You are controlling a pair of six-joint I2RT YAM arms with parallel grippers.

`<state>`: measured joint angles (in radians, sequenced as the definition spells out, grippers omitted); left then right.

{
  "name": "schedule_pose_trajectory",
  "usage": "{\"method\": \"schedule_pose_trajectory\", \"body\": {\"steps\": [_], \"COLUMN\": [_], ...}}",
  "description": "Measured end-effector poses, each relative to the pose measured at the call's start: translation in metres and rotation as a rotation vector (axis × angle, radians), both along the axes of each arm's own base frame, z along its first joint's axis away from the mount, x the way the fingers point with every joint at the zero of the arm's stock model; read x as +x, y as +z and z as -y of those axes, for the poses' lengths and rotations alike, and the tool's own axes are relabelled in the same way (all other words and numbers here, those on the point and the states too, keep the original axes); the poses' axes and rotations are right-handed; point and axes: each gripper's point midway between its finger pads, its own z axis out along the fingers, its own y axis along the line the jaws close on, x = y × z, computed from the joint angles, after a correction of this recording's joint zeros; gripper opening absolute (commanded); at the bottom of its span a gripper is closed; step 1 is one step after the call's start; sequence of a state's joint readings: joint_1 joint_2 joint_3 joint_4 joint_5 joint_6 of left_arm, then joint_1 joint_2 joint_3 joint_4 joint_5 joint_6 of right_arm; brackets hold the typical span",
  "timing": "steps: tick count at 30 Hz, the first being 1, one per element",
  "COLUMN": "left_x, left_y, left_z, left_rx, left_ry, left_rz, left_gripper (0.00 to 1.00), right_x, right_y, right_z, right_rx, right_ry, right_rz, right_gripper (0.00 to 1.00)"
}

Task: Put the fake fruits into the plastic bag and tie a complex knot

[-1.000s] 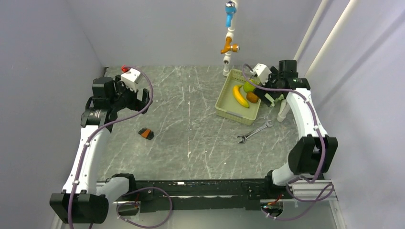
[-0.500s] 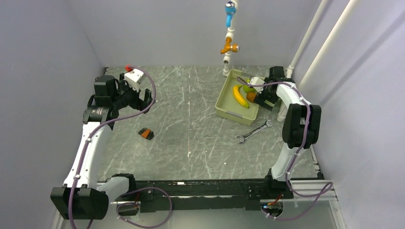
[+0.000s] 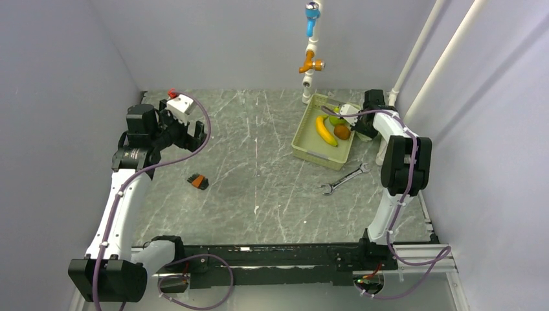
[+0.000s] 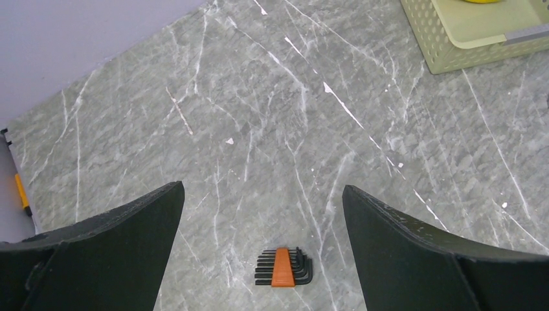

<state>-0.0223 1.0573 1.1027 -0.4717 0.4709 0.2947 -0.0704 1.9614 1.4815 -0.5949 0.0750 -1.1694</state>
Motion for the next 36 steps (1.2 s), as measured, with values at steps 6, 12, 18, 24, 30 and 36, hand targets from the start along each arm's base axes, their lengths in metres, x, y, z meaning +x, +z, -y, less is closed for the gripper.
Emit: {"method": "schedule_pose_trajectory", "body": {"steps": [6, 12, 18, 24, 30, 36], "left_x": [0.005, 0.007, -0.003, -0.043, -0.085, -0.11], "left_y": [0.001, 0.004, 0.012, 0.033, 0.058, 0.048], "left_z": [-0.006, -0.002, 0.015, 0.049, 0.092, 0.126], "left_rx": [0.017, 0.007, -0.038, -0.098, -0.056, -0.001], "left_ry": [0.036, 0.01, -0.09, -0.325, -0.585, -0.76], "left_rz": [0.005, -0.006, -0.007, 0.11, 0.288, 0.369], "left_gripper": [0.99, 0.99, 0.99, 0.99, 0.99, 0.99], "right_x": [-0.004, -0.013, -0.054, -0.124, -0.184, -0.241], "right_y": [0.035, 0.145, 0.238, 0.254, 0.247, 0.241], "right_z": [-0.007, -0.04, -0.128, -0.269, -0.349, -0.419], "right_rx": [0.051, 0.234, 0.502, 0.872, 1.07, 1.157], "right_ry": [-0.03, -0.035, 0.089, 0.359, 0.513, 0.698], "right_rz": [0.051, 0.225, 0.334, 0.121, -0.117, -0.324], "right_gripper": [0.0, 0.0, 0.0, 0.0, 0.0, 0.0]}}
